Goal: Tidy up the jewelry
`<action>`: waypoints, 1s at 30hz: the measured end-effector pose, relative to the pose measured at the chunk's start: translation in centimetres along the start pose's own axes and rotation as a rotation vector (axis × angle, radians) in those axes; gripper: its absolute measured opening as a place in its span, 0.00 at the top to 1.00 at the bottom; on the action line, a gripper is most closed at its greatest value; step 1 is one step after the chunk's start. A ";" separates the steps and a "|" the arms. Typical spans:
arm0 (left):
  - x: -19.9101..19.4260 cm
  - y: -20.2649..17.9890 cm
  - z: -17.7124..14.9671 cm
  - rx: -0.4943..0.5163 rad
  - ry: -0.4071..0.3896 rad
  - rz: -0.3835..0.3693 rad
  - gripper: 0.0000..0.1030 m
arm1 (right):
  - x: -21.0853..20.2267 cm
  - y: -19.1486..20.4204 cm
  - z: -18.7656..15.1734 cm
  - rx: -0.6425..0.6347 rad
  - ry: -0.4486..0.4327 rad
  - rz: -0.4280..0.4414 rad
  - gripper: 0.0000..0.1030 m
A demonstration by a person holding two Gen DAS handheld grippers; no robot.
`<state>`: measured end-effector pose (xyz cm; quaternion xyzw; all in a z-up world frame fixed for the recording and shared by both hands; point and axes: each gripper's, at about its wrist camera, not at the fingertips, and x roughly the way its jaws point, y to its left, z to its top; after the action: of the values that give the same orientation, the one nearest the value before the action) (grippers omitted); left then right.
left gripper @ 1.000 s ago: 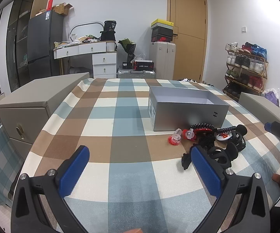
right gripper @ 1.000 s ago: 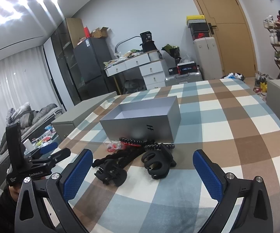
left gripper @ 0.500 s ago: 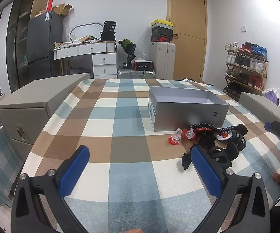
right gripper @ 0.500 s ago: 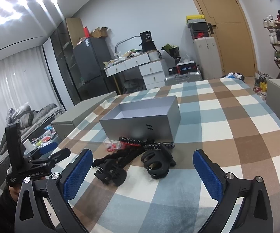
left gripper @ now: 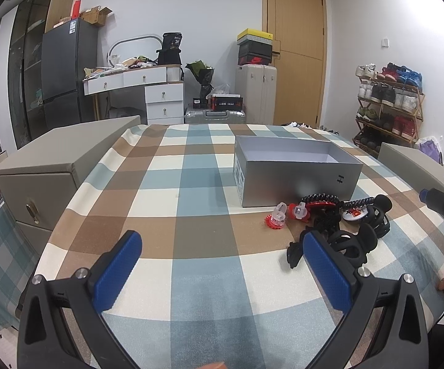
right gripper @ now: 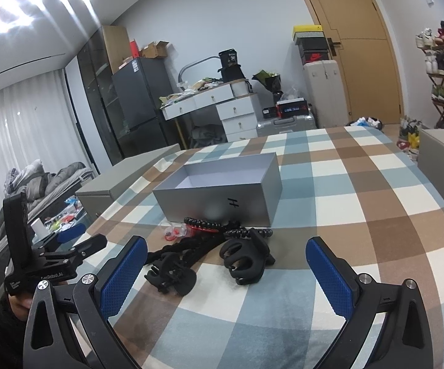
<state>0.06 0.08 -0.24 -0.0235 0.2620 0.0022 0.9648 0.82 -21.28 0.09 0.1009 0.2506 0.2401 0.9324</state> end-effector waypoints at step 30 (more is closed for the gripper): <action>1.3 -2.9 0.8 0.035 0.118 -0.087 0.01 | 6.4 -1.3 -0.1 0.070 0.364 -0.081 0.63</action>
<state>1.68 -2.80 -0.09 -0.0181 0.3172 -0.0456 0.9471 6.14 -19.23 -3.05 0.0781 0.4273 0.2078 0.8764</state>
